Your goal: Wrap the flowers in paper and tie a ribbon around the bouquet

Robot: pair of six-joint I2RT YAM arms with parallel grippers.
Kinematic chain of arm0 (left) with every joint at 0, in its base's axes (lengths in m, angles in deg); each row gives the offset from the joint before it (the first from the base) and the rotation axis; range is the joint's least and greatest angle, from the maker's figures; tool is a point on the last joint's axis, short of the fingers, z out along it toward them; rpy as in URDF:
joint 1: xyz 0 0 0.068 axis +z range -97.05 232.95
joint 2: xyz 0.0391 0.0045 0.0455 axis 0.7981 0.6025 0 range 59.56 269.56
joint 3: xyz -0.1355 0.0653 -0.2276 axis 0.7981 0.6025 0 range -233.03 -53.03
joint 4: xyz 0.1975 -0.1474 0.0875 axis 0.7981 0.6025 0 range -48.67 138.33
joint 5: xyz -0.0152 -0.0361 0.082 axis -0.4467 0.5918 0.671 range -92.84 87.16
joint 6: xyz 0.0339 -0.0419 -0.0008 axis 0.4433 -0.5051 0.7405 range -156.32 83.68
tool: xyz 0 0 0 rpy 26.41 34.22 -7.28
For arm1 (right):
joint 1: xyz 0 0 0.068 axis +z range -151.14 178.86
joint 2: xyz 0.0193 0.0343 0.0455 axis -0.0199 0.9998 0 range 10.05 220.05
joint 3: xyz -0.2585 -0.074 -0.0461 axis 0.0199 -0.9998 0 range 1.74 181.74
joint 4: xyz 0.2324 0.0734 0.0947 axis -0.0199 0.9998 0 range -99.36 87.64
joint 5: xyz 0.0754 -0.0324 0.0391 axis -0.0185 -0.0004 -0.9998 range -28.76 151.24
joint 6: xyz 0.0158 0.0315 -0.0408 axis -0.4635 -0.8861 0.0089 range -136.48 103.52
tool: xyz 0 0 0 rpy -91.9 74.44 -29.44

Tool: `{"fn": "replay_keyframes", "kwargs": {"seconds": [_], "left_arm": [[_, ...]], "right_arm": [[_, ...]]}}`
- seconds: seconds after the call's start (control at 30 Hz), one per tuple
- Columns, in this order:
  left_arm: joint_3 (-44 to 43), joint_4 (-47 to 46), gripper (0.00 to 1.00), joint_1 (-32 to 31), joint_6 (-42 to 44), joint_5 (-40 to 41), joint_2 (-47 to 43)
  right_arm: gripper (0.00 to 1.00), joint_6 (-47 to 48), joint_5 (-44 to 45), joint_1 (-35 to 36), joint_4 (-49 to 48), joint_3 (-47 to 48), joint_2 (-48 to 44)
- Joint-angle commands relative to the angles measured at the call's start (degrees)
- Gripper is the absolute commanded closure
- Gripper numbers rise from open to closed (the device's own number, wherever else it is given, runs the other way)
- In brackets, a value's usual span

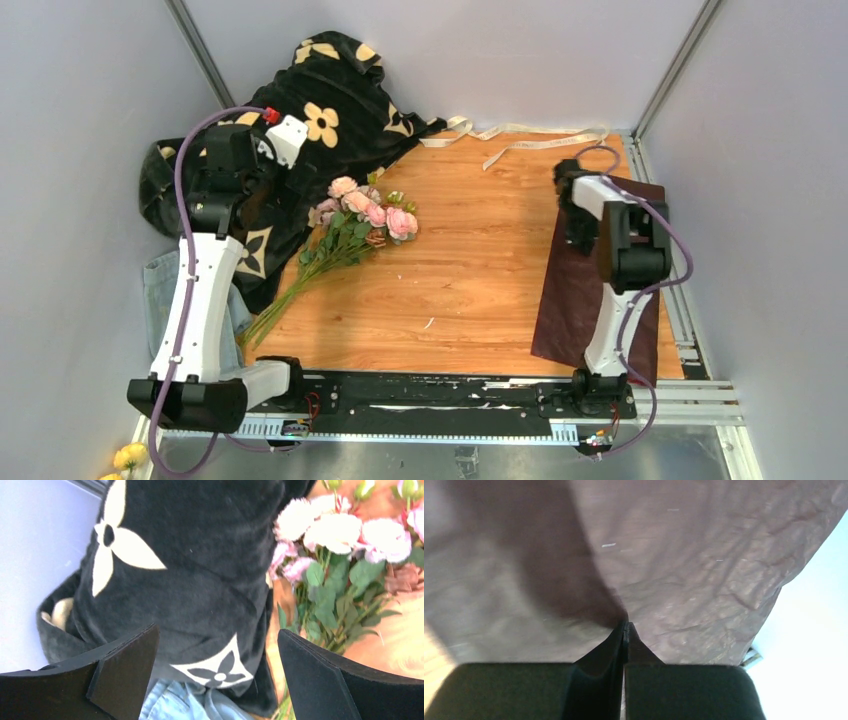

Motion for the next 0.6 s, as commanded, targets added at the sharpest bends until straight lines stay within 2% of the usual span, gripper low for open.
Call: {"fn": "replay_keyframes", "kwargs": {"seconds": [0.0, 0.07, 0.13, 0.23, 0.3, 0.4, 0.43, 0.47, 0.5, 0.53, 0.57], "left_arm": [[-0.81, 10.27, 0.00, 0.18, 1.61, -0.43, -1.06], [0.18, 10.34, 0.00, 0.16, 1.52, -0.82, -0.94], [1.07, 10.25, 0.00, 0.20, 1.23, -0.49, -0.70], [2.27, 10.25, 0.00, 0.14, 1.11, -1.20, -0.71], [3.24, 10.24, 0.00, 0.14, 1.15, -1.34, -0.86], [5.16, 10.25, 0.00, 0.16, 1.94, -1.34, -1.66], [5.82, 10.23, 0.00, 0.17, 2.27, -1.34, -2.02], [6.42, 10.24, 0.00, 0.16, 2.37, -2.24, -2.19], [6.90, 10.23, 0.00, 0.17, 2.42, -2.80, -2.24], [7.23, 10.19, 0.00, 0.18, 2.39, -3.36, -2.14], [7.54, 10.24, 0.00, 0.20, 2.32, -4.04, -1.99]], "right_arm": [[1.00, -5.70, 2.70, 14.29, 9.18, 2.87, 7.07], [1.00, -5.39, -9.62, 16.55, 9.55, 5.83, 7.52], [1.00, -6.49, -15.26, 21.01, 9.36, 10.12, 9.22], [1.00, -5.30, -19.23, 29.52, 14.01, 23.31, 16.96], [1.00, -4.50, -17.70, 32.63, 18.52, 32.13, 20.09], [0.99, -5.00, -15.80, 29.81, 17.04, 32.08, 12.58], [0.91, -5.14, -16.32, 27.14, 16.30, 30.34, 8.74], [0.55, -4.69, -16.95, 22.55, 15.84, 28.47, 4.17], [0.27, -4.24, -17.18, 20.25, 15.42, 25.83, 1.56], [0.15, -3.28, -17.57, 14.59, 14.90, 22.78, -1.87], [0.14, -2.70, -17.52, 9.92, 14.25, 19.36, -5.95]]}}
